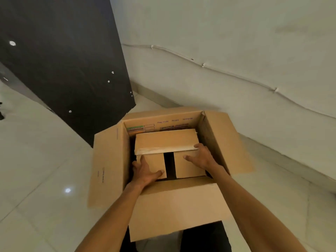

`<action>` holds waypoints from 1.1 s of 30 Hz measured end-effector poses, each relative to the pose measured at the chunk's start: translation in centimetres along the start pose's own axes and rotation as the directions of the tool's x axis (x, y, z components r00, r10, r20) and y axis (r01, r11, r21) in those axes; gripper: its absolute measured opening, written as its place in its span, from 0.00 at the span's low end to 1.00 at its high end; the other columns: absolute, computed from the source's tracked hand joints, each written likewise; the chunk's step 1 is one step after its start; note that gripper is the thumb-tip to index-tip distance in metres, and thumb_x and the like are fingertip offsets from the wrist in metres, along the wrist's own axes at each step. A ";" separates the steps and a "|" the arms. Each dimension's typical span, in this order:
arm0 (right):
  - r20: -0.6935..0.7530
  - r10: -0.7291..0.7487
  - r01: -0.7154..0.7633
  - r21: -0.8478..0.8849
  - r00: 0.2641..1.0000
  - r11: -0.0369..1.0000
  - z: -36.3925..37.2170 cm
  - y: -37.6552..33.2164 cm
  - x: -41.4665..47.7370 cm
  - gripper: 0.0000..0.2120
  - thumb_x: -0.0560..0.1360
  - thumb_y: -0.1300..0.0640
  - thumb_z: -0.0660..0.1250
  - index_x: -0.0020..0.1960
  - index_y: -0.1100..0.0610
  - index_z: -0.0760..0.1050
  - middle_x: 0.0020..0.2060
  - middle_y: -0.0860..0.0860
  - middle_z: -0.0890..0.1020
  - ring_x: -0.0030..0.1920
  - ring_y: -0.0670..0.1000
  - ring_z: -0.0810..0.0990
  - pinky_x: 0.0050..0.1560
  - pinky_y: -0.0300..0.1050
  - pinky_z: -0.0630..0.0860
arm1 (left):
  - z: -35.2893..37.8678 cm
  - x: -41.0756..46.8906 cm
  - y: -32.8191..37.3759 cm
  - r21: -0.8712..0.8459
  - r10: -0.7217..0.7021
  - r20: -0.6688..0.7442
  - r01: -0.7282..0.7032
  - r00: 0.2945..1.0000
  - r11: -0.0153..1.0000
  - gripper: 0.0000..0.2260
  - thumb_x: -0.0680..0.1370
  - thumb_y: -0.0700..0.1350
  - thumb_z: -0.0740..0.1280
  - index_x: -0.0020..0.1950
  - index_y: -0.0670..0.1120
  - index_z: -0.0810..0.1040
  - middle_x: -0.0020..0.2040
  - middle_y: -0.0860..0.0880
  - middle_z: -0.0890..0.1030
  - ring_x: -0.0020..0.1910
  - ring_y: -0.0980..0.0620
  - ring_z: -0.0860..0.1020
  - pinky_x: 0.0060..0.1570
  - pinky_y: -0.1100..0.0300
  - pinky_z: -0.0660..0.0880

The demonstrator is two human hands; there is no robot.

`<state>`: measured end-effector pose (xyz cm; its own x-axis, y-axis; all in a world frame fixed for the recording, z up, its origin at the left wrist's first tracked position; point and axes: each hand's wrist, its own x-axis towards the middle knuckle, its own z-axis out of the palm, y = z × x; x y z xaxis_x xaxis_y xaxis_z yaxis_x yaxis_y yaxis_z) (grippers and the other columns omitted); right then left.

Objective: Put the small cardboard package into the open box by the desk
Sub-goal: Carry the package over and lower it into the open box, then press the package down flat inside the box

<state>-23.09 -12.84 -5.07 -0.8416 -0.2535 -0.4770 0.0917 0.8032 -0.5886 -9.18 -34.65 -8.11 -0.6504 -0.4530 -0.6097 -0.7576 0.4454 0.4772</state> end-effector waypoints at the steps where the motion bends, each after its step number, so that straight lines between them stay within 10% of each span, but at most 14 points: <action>1: 0.006 0.018 -0.018 -0.008 1.000 1.000 0.1 0.1 0.2 0.37 0.67 0.41 0.77 0.69 0.53 0.66 0.68 0.55 0.69 0.67 0.57 0.72 0.63 0.49 0.71 | -0.2 0.6 -0.1 -0.001 -0.009 0.030 0.009 1.000 1.000 0.55 0.68 0.62 0.79 0.82 0.50 0.46 0.75 0.39 0.54 0.75 0.35 0.62 0.76 0.43 0.63; 6: 0.017 0.053 -0.053 0.020 0.998 0.998 0.7 -0.8 0.7 0.37 0.67 0.35 0.73 0.69 0.50 0.65 0.68 0.54 0.68 0.67 0.59 0.72 0.66 0.54 0.71 | -2.9 3.4 0.4 0.088 0.001 0.124 -0.012 0.992 0.996 0.51 0.75 0.59 0.74 0.83 0.54 0.39 0.76 0.40 0.57 0.73 0.36 0.67 0.75 0.45 0.65; 18: 0.243 0.063 -0.081 0.065 0.968 0.995 -2.2 -1.0 -1.9 0.46 0.71 0.29 0.63 0.79 0.55 0.57 0.76 0.53 0.66 0.75 0.57 0.65 0.74 0.53 0.63 | -7.7 2.9 1.8 0.346 -0.008 0.226 -0.073 0.974 0.935 0.30 0.82 0.61 0.61 0.78 0.45 0.65 0.76 0.43 0.71 0.72 0.43 0.72 0.68 0.50 0.70; 24: 0.410 0.177 -0.010 -0.378 0.895 0.926 -3.7 -1.9 -4.3 0.61 0.58 0.17 0.60 0.79 0.54 0.58 0.80 0.52 0.59 0.78 0.58 0.59 0.76 0.59 0.58 | -8.8 -1.3 2.2 0.369 -0.110 0.382 -0.042 0.918 0.928 0.66 0.54 0.89 0.55 0.83 0.51 0.58 0.84 0.46 0.58 0.81 0.40 0.59 0.75 0.37 0.61; 33: 0.499 0.033 0.119 -0.270 0.866 0.955 -3.3 -3.3 -4.6 0.37 0.54 0.29 0.77 0.58 0.46 0.81 0.58 0.46 0.81 0.63 0.54 0.76 0.68 0.56 0.70 | -8.4 -3.1 0.9 0.431 -0.153 0.548 -0.121 0.823 0.894 0.63 0.57 0.84 0.66 0.83 0.49 0.61 0.83 0.46 0.59 0.80 0.41 0.61 0.76 0.43 0.63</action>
<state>-21.28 -12.48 1.23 -0.4599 -0.4619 -0.7584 -0.1562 0.8828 -0.4430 -8.30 -39.33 -0.52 -0.3886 -0.0178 -0.9212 -0.5752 0.7858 0.2274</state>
